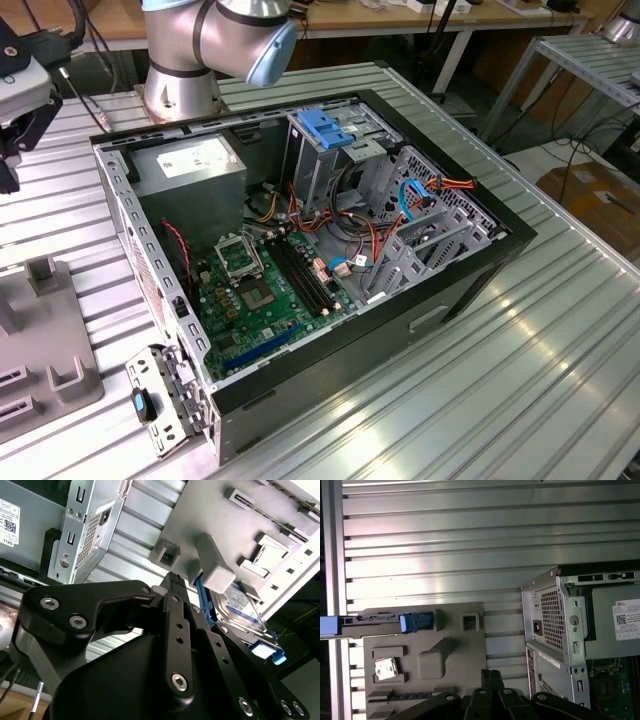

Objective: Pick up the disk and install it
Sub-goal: 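Reach for the disk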

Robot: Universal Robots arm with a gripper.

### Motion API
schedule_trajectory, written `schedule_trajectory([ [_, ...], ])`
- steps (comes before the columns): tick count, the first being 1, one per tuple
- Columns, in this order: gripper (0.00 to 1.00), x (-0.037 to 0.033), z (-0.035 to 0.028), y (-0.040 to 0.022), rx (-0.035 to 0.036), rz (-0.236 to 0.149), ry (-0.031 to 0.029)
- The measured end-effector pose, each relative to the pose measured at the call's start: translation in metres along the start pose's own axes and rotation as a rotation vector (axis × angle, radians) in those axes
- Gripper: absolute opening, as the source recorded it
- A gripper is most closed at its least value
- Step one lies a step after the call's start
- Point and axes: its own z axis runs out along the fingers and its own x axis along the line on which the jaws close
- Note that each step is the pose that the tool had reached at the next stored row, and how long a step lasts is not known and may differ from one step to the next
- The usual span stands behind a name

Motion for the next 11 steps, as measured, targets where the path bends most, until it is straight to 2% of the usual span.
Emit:
schedule_trajectory([
  [11, 0.11, 0.0083, 0.0001, -0.0006, 0.0000, 0.000, 0.0000],
])
